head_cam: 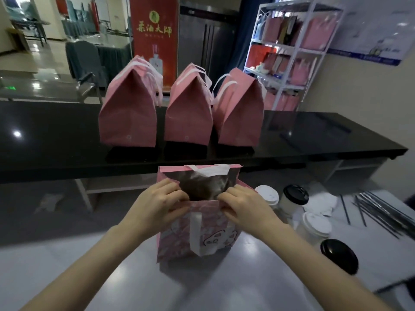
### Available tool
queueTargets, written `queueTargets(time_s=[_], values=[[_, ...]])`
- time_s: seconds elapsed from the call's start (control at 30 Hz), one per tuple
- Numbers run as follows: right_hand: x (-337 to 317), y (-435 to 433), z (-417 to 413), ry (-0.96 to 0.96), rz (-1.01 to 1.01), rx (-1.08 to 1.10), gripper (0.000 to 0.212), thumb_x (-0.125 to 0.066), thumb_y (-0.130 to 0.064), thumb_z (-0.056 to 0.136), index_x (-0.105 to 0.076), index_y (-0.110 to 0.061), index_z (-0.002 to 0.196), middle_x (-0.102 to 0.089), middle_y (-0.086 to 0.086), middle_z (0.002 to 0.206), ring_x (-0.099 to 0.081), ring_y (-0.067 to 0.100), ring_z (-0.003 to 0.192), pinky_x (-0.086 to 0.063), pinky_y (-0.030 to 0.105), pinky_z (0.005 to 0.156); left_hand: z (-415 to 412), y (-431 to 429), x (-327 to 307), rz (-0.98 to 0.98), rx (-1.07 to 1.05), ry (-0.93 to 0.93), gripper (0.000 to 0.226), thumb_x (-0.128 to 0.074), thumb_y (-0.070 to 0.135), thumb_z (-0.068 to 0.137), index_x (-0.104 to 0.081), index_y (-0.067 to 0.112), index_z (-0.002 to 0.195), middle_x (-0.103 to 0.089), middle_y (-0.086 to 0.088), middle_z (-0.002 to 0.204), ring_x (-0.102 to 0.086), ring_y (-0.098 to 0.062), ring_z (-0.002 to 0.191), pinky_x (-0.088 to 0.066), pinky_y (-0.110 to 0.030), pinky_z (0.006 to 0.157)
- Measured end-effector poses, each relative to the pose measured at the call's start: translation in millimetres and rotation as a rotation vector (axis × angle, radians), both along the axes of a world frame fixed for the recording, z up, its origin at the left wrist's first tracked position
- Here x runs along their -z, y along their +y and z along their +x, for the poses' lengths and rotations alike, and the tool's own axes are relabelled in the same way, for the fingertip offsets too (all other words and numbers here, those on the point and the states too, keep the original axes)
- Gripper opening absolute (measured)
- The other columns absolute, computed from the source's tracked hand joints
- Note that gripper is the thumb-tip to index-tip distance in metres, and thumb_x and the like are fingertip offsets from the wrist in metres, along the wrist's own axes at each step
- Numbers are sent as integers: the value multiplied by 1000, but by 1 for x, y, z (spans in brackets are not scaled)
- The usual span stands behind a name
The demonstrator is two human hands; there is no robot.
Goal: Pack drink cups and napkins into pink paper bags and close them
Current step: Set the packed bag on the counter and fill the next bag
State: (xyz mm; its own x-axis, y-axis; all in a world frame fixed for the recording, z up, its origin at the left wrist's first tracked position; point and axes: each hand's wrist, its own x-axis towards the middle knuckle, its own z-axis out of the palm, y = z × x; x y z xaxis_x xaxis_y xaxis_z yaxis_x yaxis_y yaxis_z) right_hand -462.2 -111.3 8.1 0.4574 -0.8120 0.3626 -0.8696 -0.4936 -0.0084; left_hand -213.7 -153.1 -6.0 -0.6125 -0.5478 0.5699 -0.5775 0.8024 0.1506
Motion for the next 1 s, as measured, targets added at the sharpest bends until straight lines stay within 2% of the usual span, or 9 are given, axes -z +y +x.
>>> queueTargets(time_s=[0.07, 0.17, 0.27, 0.4, 0.5, 0.6, 0.7, 0.87, 1.0], values=[[-2, 3, -11, -62, 5, 8, 19, -68, -25, 87, -67, -15, 103, -67, 0, 94, -58, 17, 84, -48, 28, 72, -3, 0, -5, 21, -38, 37, 22, -76, 35, 80, -73, 16, 91, -68, 3, 85, -60, -14, 80, -51, -29, 68], [-8, 5, -33, -192, -69, 36, 18, -67, -26, 89, -69, -13, 101, -68, -1, 93, -60, 17, 85, -49, 27, 70, -8, -3, -17, 16, -107, 147, 29, -62, 42, 84, -71, 16, 94, -66, 5, 88, -58, -13, 82, -50, -31, 72], [-9, 0, -70, -248, -48, 131, 16, -63, -30, 91, -69, -16, 98, -67, -5, 91, -60, 15, 86, -50, 30, 69, -11, -10, -23, 10, -204, 221, 34, -71, 34, 82, -68, 17, 112, -64, 4, 106, -57, -14, 99, -48, -31, 84], [2, -26, -135, -61, 290, 385, 29, -55, -40, 92, -58, -27, 119, -57, -7, 117, -51, 15, 110, -46, 33, 86, -20, -19, -22, 188, -218, -40, 70, -77, 44, 76, -50, 31, 138, -54, 6, 138, -45, -18, 131, -37, -43, 108], [19, -49, -165, 73, 488, 439, 56, -59, -39, 89, -39, -30, 140, -44, 0, 136, -43, 23, 123, -43, 36, 95, -28, -20, -15, 246, -272, -279, 73, -51, 73, 79, -33, 44, 144, -38, 14, 150, -26, -13, 143, -18, -40, 119], [40, -70, -176, 159, 507, 407, 65, -60, -40, 86, -34, -30, 144, -38, 2, 142, -41, 27, 125, -42, 39, 98, -30, -14, -4, 233, -351, -392, 81, -24, 87, 76, -19, 50, 147, -16, 18, 158, -4, -7, 147, 4, -37, 119], [56, -89, -183, 229, 542, 385, 72, -63, -43, 84, -30, -31, 147, -35, 3, 145, -37, 28, 130, -42, 43, 99, -33, -4, 5, 182, -408, -496, 82, -17, 90, 76, -9, 51, 148, 2, 16, 160, 13, -9, 147, 16, -41, 118], [75, -112, -194, 230, 630, 357, 79, -66, -42, 82, -25, -34, 148, -34, 4, 142, -41, 32, 125, -44, 44, 98, -36, 12, 8, 176, -505, -555, 88, -19, 91, 75, -9, 45, 150, 3, 10, 161, 15, -17, 147, 17, -47, 116], [77, -108, -194, 139, 637, 301, 76, -73, -42, 74, -37, -31, 140, -41, 3, 127, -49, 30, 110, -47, 40, 92, -38, 19, 11, 217, -537, -550, 94, -14, 95, 68, 11, 49, 146, 28, 14, 156, 33, -15, 141, 22, -45, 114]])
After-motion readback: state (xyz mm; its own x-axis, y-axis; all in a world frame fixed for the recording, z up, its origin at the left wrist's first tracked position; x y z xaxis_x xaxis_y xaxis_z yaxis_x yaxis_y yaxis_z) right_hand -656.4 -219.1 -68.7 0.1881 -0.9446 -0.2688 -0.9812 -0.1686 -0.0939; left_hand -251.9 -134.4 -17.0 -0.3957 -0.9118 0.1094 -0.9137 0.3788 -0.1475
